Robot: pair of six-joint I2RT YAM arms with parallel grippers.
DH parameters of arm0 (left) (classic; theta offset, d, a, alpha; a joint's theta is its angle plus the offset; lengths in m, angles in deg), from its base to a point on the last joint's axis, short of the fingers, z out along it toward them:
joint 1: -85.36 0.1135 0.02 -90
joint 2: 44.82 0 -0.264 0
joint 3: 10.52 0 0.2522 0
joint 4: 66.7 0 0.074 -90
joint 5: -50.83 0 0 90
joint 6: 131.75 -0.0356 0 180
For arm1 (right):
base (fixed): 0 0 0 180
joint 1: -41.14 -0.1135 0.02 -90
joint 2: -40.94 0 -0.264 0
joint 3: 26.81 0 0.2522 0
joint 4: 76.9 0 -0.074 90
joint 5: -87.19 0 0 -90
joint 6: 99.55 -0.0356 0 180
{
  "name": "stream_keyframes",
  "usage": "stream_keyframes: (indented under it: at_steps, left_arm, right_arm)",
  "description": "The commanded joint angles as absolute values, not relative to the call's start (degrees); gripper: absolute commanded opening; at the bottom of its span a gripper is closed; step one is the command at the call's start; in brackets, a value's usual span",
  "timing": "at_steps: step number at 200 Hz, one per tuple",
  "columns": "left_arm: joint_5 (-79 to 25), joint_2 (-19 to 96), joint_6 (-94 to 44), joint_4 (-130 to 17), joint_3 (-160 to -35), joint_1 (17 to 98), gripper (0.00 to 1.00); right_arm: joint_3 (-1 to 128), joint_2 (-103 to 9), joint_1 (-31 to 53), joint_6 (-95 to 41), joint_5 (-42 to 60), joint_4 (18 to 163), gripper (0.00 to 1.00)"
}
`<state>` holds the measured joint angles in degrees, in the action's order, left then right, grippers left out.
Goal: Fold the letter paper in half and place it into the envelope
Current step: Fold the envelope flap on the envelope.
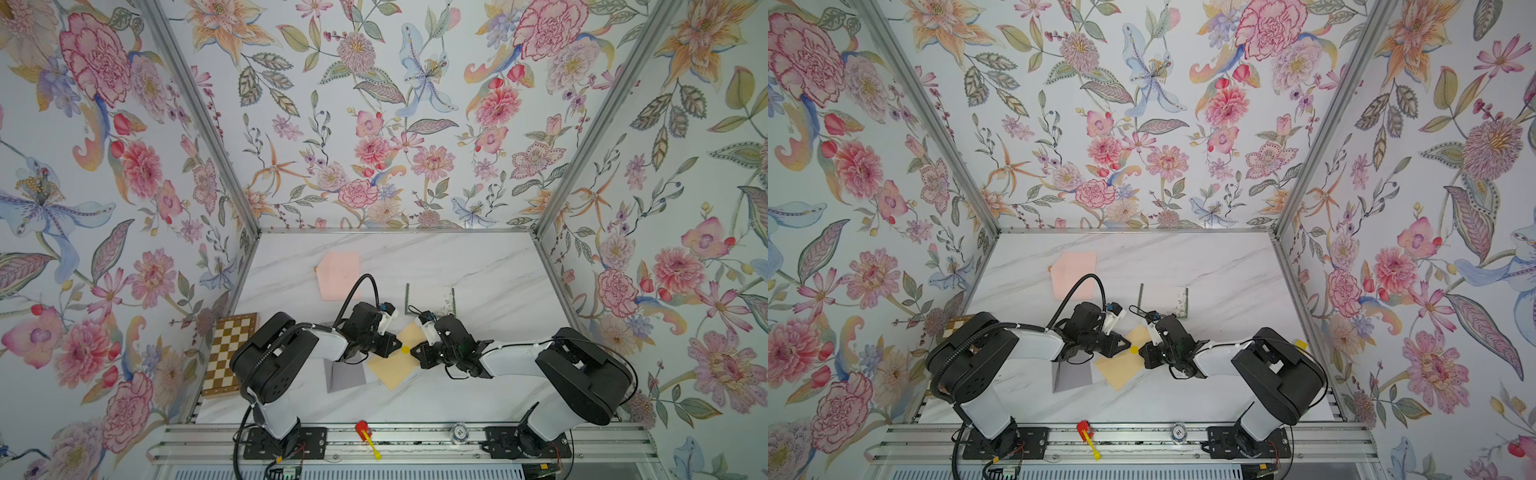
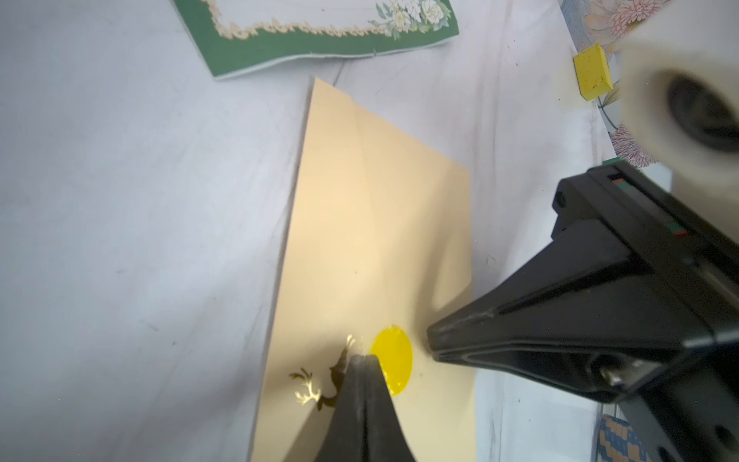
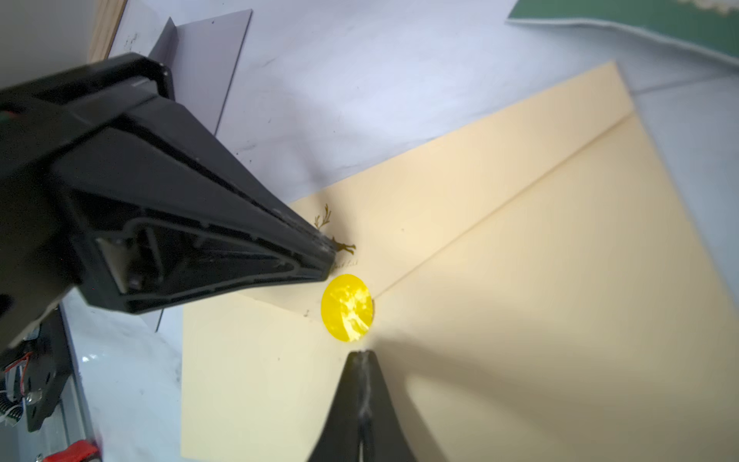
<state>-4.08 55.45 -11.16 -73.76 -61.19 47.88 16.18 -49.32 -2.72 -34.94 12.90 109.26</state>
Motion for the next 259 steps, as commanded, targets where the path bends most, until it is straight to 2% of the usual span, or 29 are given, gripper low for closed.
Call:
stream_keyframes:
  at_steps: [1, 54, 158, 218, 249, 259]
  left_arm:
    - [-8.02, 55.28, -11.51, -65.24, -59.68, 47.53, 0.03]
    - [-6.65, 45.72, -10.50, -67.03, -62.21, 47.82, 0.14]
    - [-9.31, 32.33, -5.18, -73.22, -54.34, 54.83, 0.22]
    - [-9.64, 30.52, -5.23, -72.47, -55.84, 59.11, 0.24]
    - [-10.21, 33.68, -4.14, -73.42, -58.32, 59.90, 0.24]
    - [-10.52, 35.41, -3.25, -74.22, -59.03, 60.04, 0.21]
  right_arm:
    - [14.57, -47.19, -1.26, -35.00, 11.62, 100.16, 0.11]
    - [17.91, -39.48, 2.51, -33.70, 11.55, 95.63, 0.29]
    - [22.23, -38.69, 11.15, -29.47, 17.04, 90.83, 0.34]
    - [27.87, -41.99, 17.86, -26.66, 19.05, 87.84, 0.38]
    - [34.43, -47.04, 22.90, -25.61, 21.45, 84.44, 0.39]
    - [36.78, -48.85, 24.30, -25.72, 22.33, 83.83, 0.39]
